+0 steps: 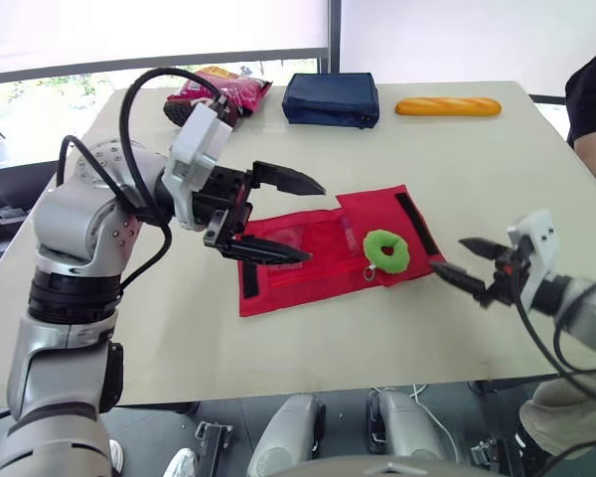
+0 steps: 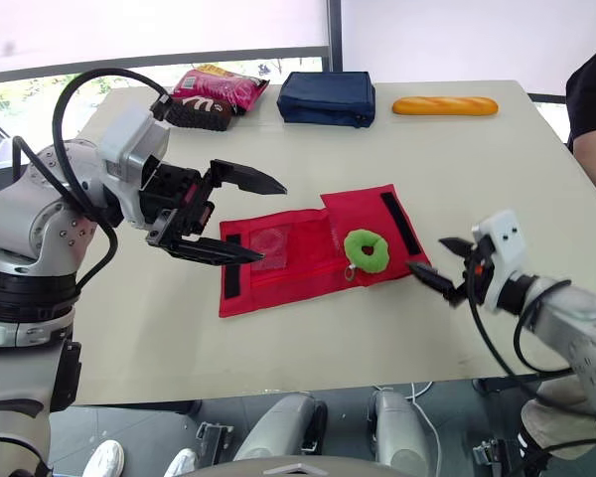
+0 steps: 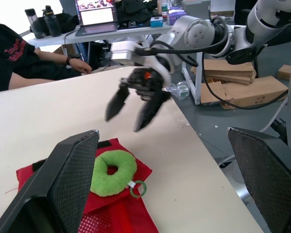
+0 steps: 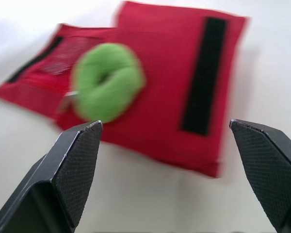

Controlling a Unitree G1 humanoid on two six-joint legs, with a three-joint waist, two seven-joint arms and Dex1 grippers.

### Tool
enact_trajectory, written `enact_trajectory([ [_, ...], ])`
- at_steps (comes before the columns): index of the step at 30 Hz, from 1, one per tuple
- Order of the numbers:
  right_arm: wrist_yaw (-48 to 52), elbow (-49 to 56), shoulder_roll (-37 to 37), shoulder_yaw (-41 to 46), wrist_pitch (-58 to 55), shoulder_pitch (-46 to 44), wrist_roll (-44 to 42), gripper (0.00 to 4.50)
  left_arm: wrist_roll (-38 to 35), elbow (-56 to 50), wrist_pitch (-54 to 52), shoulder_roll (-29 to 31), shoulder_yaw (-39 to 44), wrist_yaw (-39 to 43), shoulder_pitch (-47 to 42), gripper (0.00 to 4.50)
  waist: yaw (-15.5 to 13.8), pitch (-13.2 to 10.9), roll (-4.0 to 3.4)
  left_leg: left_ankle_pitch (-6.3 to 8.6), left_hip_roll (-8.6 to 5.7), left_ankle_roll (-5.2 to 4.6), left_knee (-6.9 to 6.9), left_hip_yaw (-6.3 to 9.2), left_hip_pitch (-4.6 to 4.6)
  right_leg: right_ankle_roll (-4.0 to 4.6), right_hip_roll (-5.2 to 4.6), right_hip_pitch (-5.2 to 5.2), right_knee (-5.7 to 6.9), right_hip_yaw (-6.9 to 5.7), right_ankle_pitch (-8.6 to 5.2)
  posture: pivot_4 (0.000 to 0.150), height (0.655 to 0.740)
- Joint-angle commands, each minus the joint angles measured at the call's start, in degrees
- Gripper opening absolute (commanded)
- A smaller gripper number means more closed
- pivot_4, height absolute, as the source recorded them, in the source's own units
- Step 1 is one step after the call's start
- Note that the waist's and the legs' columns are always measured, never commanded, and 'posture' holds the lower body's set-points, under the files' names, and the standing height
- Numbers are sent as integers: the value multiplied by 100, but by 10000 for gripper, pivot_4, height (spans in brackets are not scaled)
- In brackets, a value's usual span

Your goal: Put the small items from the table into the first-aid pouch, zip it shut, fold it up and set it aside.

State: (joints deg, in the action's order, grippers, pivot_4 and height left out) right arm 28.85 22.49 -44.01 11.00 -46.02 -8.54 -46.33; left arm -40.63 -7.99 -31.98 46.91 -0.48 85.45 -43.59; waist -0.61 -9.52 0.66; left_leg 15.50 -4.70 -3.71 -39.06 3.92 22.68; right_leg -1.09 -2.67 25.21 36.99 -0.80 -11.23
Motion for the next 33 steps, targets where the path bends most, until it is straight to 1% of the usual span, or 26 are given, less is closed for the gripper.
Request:
enact_trajectory([
  [1, 120, -1104, 370, -214, 122, -690, 310, 44832, -60, -155, 32, 49, 201, -79, -2, 45000, -4, 0, 0, 0, 0, 0, 0, 0, 0, 1, 0, 0, 0, 0, 0, 1500, 7390],
  [2, 163, -1470, 469, -332, 104, -920, 435, 44832, -88, -185, 16, 60, 226, -99, 11, 45000, -1, 0, 0, 0, 0, 0, 0, 0, 0, 1, 0, 1, 0, 1, 0, 1500, 7390],
  [5, 372, -2110, 708, -551, 4, -1374, 610, 44832, -114, -227, 5, 78, 264, -133, 42, 45000, -3, -1, -2, 0, 0, 0, 1, -2, 2, 2, -1, 2, 0, 3, 1, 1500, 7390],
  [7, 559, -2467, 929, -639, -249, -1656, 499, 44832, -103, -232, 19, 80, 288, -162, 63, 45000, -3, -1, -2, 0, 0, 0, 1, -2, 4, 2, -1, 4, 0, 3, 1, 1500, 7390],
  [9, 711, -2688, 1063, -758, -496, -1814, 492, 44832, -100, -242, 26, 83, 305, -179, 81, 45000, -2, -1, -2, 0, 0, 0, 1, -2, 4, 3, -1, 5, 1, 4, 2, 1500, 7390],
  [12, 890, -2728, 1084, -974, -706, -1828, 643, 44832, -123, -284, 6, 93, 323, -211, 100, 45000, -1, -1, -3, 0, 0, 0, 1, -1, 4, 4, -1, 5, 2, 4, 3, 1500, 7390],
  [13, 851, -2654, 1117, -890, -820, -1780, 565, 39652, -128, -297, -1, 99, 332, -225, 110, 45000, -1, -1, -3, 0, 0, 0, 1, -1, 4, 4, -1, 5, 2, 4, 3, 1500, 7390],
  [14, 817, -2600, 1150, -815, -906, -1750, 508, 36588, -131, -302, -3, 105, 341, -231, 118, 45000, -1, -1, -2, 0, 0, 0, 1, -1, 4, 4, -1, 5, 2, 4, 3, 1500, 7390],
  [16, 722, -2366, 1164, -583, -1092, -1618, 352, 27334, -135, -325, -18, 121, 362, -242, 151, 45000, -3, -1, -3, 0, 0, 0, 1, -1, 4, 4, -2, 6, 2, 4, 3, 1500, 7390],
  [17, 654, -2201, 1153, -467, -1189, -1524, 289, 21464, -134, -336, -24, 127, 373, -243, 170, 45000, -3, 0, -3, 0, 0, 0, 1, -1, 4, 4, -2, 6, 2, 4, 3, 1500, 7390],
  [19, 451, -1757, 1118, -192, -1414, -1260, 136, 11192, -134, -351, -34, 124, 385, -245, 193, 45000, -20, 0, -4, 0, 0, 0, 2, 0, 4, 4, -2, 6, 2, 4, 3, 1500, 7390],
  [21, 193, -1296, 1138, 175, -1660, -974, -95, 2575, -129, -354, -34, 102, 371, -258, 192, 45000, -31, 0, -4, 0, -1, 0, 2, 3, 5, 4, -3, 6, 2, 3, 3, 1500, 7390],
  [22, 48, -1068, 1158, 377, -1782, -819, -224, 436, -132, -358, -35, 95, 368, -261, 194, 45000, -43, 0, -4, 0, -2, 0, 2, 3, 7, 4, -6, 6, 3, 2, 3, 1500, 7390],
  [26, -695, -40, 1194, 1422, -2313, 45, -791, 436, -156, -358, -39, 78, 356, -247, 191, 45000, -54, -2, -7, 1, -7, -1, 1, 8, 9, 3, -10, 6, 2, 1, 3, 1500, 7390],
  [29, -1027, 341, 1214, 1783, -2527, 347, -1129, 436, -181, -349, -46, 79, 352, -218, 185, 45000, -30, -2, -7, 1, -7, -1, 2, 8, 9, 3, -10, 6, 2, 1, 3, 1500, 7390],
  [31, -1053, 591, 1091, 1877, -2398, 623, -1040, 436, -171, -312, -30, 59, 319, -207, 161, 45000, -10, -1, -10, 1, -6, -1, 2, 7, 7, 2, -9, 6, 3, 1, 3, 1500, 7390],
  [32, -867, 716, 930, 1771, -2014, 760, -725, 436, -159, -286, -15, 43, 297, -202, 149, 45000, -6, -1, -12, 1, -5, -1, 2, 7, 5, 2, -7, 5, 4, 1, 3, 1500, 7390],
  [33, -710, 762, 857, 1719, -1719, 820, -548, 4315, -154, -270, -6, 33, 281, -196, 141, 45000, -6, -2, -15, 1, -5, -1, 3, 6, 5, 2, -5, 6, 6, 1, 2, 1500, 7390],
])
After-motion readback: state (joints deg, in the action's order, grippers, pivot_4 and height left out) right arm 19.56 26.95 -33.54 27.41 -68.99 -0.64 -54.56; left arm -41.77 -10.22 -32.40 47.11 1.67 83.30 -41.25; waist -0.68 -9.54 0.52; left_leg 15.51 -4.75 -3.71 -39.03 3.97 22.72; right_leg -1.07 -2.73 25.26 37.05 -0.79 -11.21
